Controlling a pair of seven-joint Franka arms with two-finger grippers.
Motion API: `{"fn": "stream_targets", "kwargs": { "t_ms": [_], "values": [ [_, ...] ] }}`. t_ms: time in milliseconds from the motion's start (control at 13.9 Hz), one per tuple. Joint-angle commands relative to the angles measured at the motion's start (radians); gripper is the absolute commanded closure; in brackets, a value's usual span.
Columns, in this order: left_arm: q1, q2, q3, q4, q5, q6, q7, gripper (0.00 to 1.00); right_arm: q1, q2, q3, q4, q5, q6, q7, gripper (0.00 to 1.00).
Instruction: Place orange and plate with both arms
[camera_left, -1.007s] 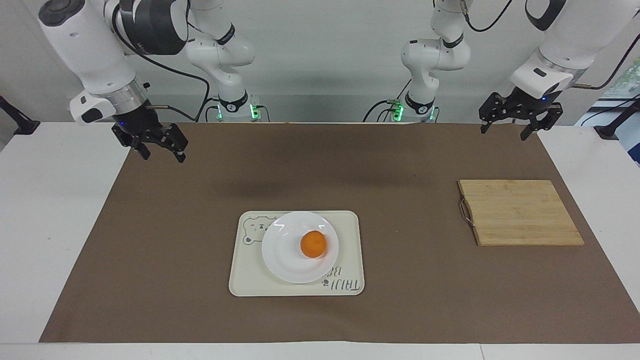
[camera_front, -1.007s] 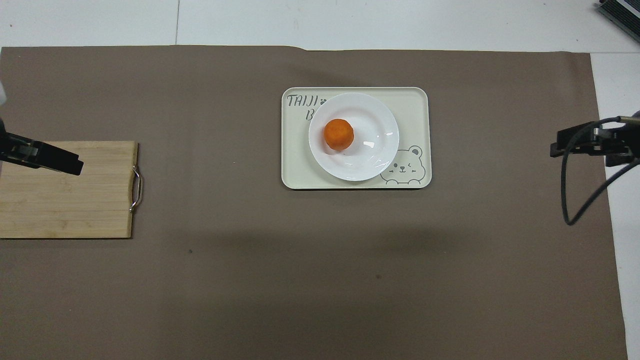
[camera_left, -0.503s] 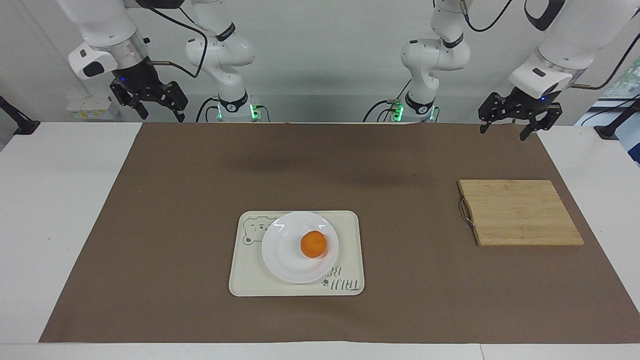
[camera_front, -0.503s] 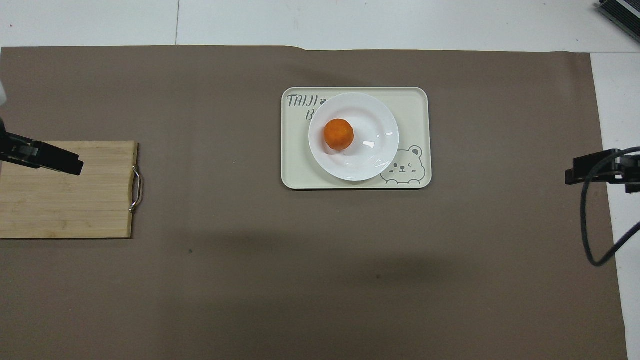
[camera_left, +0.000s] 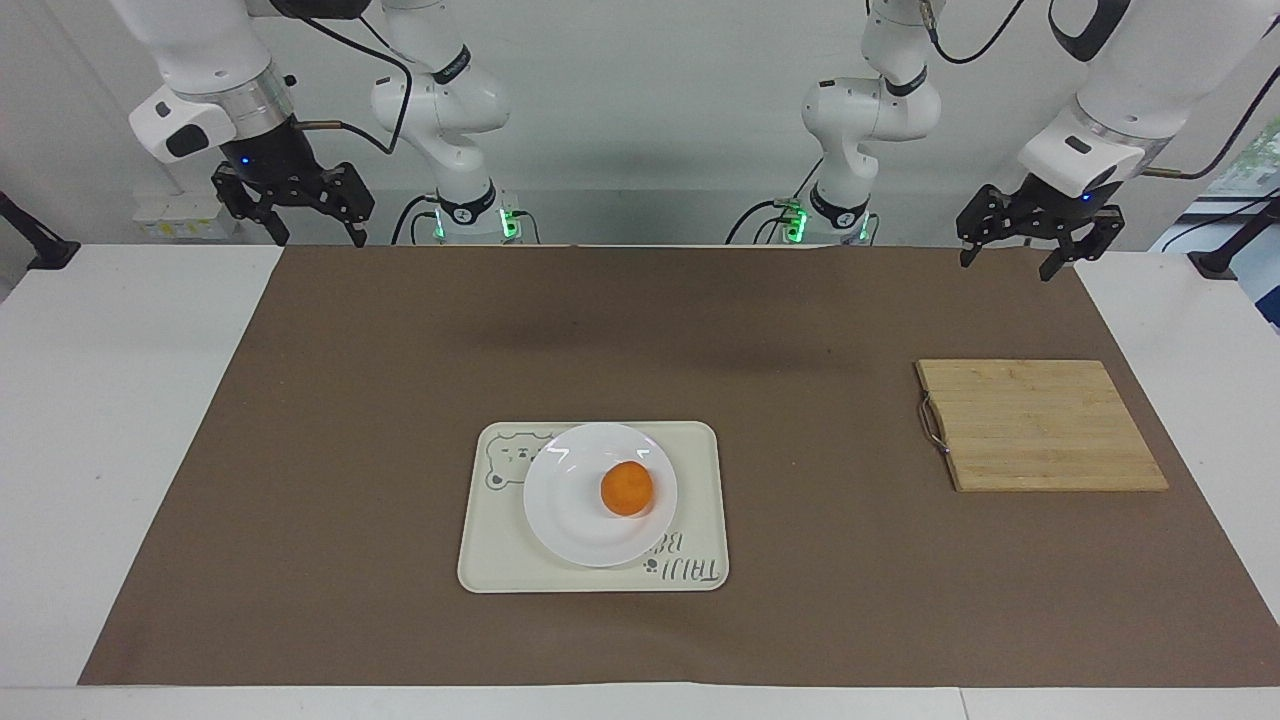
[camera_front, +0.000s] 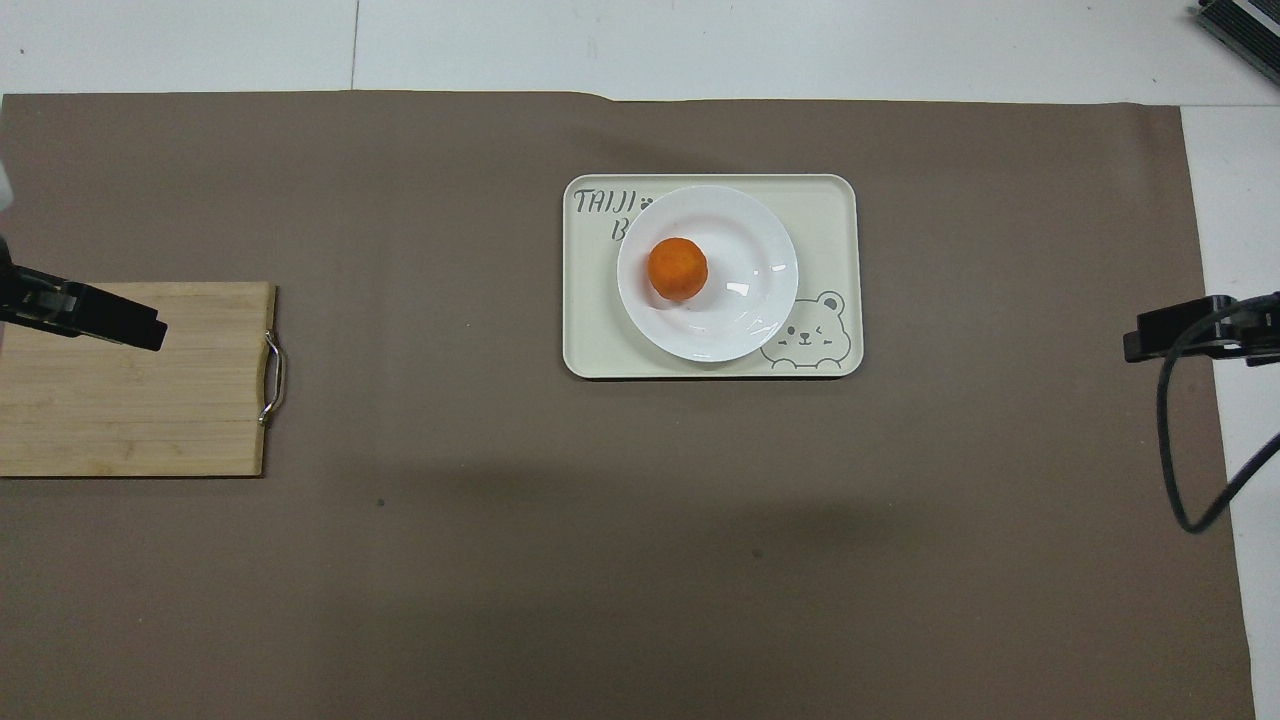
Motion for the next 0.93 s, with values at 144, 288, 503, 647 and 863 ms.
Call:
{"fn": "stream_targets", "kwargs": {
  "t_ms": [144, 288, 503, 647, 863],
  "values": [
    [0.029, -0.045, 0.001, -0.032, -0.009, -0.015, 0.011, 0.0, -0.002, -0.035, 0.004, -0.049, -0.007, 0.012, -0.023, 0.0],
    [0.035, -0.071, 0.0, -0.067, -0.009, -0.017, 0.013, 0.0, 0.001, -0.032, 0.005, -0.046, -0.013, 0.017, -0.022, 0.0],
    [0.032, -0.069, 0.0, -0.067, -0.008, -0.007, 0.014, 0.0, 0.003, -0.032, 0.007, -0.048, -0.002, 0.024, -0.023, 0.0],
    [0.03, -0.069, 0.0, -0.067, -0.008, 0.0, 0.016, 0.0, 0.001, -0.03, 0.005, -0.048, -0.001, 0.026, -0.016, 0.0],
    [0.022, -0.068, 0.0, -0.067, -0.008, 0.009, 0.016, 0.0, 0.001, -0.03, 0.005, -0.046, -0.012, 0.026, -0.014, 0.0]
  ]
}}
